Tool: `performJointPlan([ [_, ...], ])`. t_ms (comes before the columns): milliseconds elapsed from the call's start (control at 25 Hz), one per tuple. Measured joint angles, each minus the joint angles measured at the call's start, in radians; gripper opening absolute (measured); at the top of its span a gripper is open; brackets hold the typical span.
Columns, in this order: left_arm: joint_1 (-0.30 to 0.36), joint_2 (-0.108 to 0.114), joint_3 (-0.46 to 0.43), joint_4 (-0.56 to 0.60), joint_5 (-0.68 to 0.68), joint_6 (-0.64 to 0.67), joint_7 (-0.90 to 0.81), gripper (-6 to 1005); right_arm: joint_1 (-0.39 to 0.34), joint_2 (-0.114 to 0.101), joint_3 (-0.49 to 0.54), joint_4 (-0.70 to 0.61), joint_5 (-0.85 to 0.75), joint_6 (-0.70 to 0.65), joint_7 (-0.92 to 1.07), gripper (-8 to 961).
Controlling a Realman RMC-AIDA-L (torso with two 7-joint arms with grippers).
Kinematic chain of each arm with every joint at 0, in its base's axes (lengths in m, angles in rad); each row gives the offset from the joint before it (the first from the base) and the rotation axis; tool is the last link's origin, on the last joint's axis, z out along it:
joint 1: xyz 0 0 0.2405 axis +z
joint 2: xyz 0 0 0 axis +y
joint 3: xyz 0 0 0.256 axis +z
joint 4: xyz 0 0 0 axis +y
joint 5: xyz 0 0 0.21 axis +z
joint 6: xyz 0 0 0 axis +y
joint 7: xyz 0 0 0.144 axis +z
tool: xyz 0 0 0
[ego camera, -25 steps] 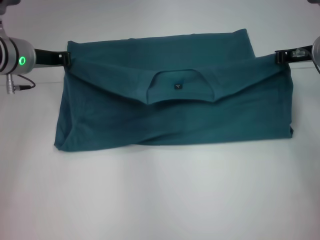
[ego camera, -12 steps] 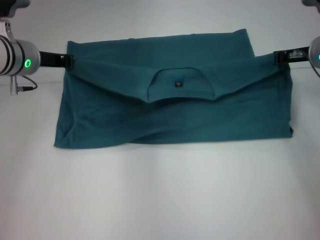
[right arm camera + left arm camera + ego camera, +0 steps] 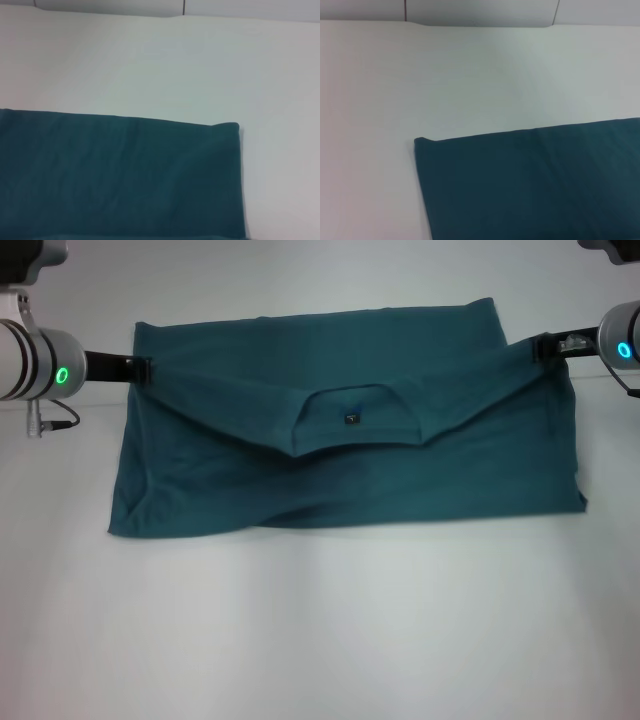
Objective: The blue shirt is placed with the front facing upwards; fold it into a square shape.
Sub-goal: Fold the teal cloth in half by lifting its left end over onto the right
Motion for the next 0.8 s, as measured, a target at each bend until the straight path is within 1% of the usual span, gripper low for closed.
performJointPlan([
  [320,0.001,-0.001,0.000,0.006,0.000,-0.012,-0.009,15,0.016,0.001,-0.001,0.013,-0.037,0.006,0.006,30],
  [440,0.002,-0.008,0.000,0.007,0.000,-0.016,-0.007,15,0.019,0.001,0.000,0.014,-0.038,0.013,0.006,30],
  [680,0.002,-0.014,0.010,0.012,0.000,-0.016,-0.002,15,0.022,0.001,0.000,0.027,-0.040,0.021,0.004,29],
  [800,0.003,-0.024,0.010,0.026,0.000,-0.015,0.001,16,0.022,0.001,-0.002,0.030,-0.058,0.021,-0.004,29],
])
